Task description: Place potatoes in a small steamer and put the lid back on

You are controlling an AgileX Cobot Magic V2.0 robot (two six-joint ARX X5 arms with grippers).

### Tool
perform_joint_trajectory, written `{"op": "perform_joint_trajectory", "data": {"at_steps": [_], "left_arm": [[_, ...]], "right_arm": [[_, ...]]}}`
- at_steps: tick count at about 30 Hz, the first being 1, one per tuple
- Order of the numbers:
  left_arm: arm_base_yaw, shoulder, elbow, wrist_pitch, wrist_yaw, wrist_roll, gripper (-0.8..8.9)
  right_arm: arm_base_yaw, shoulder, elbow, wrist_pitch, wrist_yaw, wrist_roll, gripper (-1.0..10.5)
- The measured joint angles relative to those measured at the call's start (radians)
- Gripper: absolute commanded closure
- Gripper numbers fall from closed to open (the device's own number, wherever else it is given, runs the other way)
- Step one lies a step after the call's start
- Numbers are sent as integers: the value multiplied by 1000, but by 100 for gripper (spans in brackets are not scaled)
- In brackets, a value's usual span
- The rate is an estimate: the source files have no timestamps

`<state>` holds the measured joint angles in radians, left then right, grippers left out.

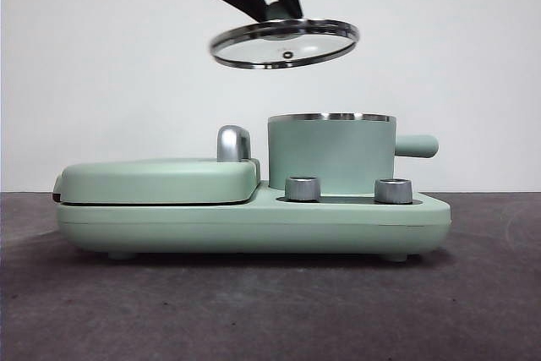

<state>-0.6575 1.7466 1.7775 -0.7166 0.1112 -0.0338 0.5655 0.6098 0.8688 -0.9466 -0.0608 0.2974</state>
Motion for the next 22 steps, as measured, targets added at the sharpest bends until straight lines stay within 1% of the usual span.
{"op": "perform_joint_trajectory", "data": {"at_steps": [4,5,8,10,15,17,22], "left_arm": [[0,110,138,-51,-2,-5,805],[0,162,201,-73,-2,-5,805],[0,283,352,-97,-4,-4,805],[0,339,414,-95,-10,-2,805],[0,401,430,-95,-28,24,805],[0,411,430,-93,-28,41,805],[0,415,430,-66,-28,52,805]], "right_arm": [[2,-51,-95,39,0,24,557],[2,-61,-118,50,0,31,557],[2,-66,-137,69,0,45,557],[2,-66,-137,92,0,48,557],[2,-66,-137,98,0,48,557],[2,-66,-137,98,0,51,557],[2,-66,-137,98,0,51,557]]}}
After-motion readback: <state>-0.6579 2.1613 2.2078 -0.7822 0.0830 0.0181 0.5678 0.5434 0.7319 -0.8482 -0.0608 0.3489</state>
